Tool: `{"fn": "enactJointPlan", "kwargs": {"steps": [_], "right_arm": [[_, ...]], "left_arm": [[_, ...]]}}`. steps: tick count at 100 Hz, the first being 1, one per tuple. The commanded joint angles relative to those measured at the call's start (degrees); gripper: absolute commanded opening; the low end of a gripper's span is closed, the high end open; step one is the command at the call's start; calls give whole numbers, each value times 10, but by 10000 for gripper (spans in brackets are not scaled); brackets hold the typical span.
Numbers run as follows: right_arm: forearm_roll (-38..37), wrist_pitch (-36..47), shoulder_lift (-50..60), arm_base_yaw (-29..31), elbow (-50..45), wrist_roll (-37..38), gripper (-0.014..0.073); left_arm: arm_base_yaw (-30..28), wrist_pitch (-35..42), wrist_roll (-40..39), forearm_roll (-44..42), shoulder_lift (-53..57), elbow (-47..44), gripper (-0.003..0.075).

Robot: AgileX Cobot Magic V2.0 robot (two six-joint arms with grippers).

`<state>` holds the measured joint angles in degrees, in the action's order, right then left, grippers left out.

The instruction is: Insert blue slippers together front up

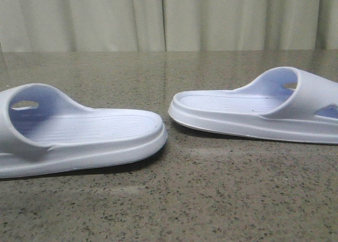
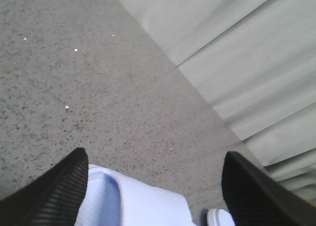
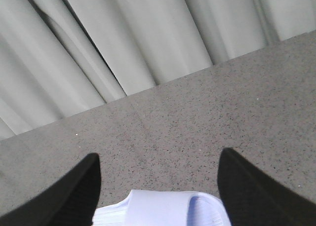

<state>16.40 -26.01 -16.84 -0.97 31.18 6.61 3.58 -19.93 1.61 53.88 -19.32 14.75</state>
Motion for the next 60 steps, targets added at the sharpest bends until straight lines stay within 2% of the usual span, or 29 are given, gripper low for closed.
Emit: {"fn": "enactJointPlan", "kwargs": {"steps": [1, 60], "right_arm": [[5, 50, -12, 4, 19, -3, 435], [5, 51, -12, 4, 19, -3, 435]], "left_arm": [[-2, 28, -6, 12, -27, 8, 499], [-2, 1, -6, 57, -158, 7, 499]]}}
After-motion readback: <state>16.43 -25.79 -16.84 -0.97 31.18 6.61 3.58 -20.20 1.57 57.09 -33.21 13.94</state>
